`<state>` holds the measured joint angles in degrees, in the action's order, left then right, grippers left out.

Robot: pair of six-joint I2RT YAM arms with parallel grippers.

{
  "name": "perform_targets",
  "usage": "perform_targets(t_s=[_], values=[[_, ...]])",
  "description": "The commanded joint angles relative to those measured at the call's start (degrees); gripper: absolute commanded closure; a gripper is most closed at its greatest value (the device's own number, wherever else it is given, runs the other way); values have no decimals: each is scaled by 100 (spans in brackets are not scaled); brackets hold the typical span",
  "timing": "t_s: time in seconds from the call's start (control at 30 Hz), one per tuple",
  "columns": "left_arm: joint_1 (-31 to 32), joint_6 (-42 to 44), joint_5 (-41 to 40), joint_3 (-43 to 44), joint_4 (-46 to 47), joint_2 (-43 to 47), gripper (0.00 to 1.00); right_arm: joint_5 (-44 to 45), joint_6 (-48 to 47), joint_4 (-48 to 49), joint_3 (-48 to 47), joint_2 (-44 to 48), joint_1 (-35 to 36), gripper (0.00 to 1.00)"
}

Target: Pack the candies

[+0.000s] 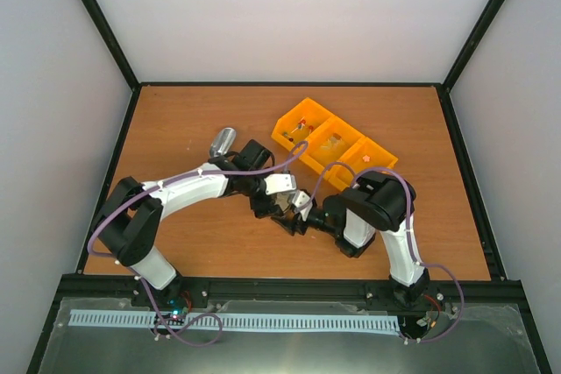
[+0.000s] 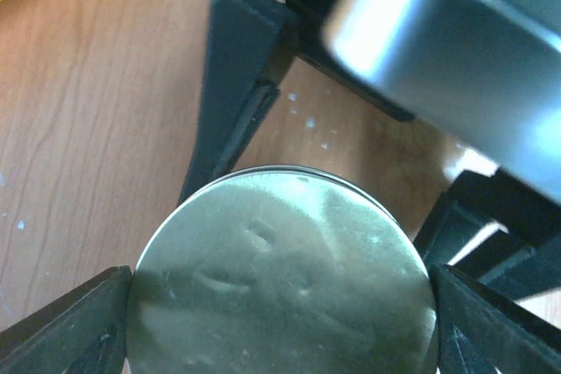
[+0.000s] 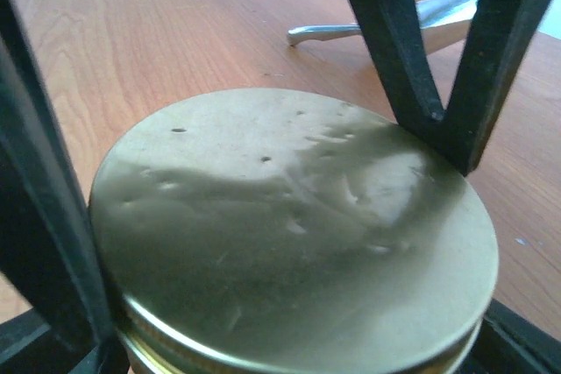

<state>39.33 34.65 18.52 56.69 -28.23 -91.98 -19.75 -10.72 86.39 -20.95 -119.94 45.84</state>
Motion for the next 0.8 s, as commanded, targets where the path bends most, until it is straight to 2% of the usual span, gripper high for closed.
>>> perform_targets(t_s=[0.0,0.17,0.27,0.4,0.47,0.63,0.77], values=[[-18,1366,266,92,-1507,-213,60,-952,-262,807,141,-79,78,43],[101,2681,283,235,-2231,-334,60,-1649,-228,737,148,44,74,44],[119,2808,125,220,-2280,-391,61,-1755,-192,635,159,163,65,33],[101,1662,-26,106,-1557,-436,69,-1286,-85,634,172,161,65,7],[65,938,-166,57,-1132,-422,69,-1096,-43,677,171,88,73,1],[22,-368,-615,18,-444,-196,67,-215,105,746,149,-62,82,0],[22,-1032,-780,-22,-250,-120,67,-20,208,729,90,-123,82,3]])
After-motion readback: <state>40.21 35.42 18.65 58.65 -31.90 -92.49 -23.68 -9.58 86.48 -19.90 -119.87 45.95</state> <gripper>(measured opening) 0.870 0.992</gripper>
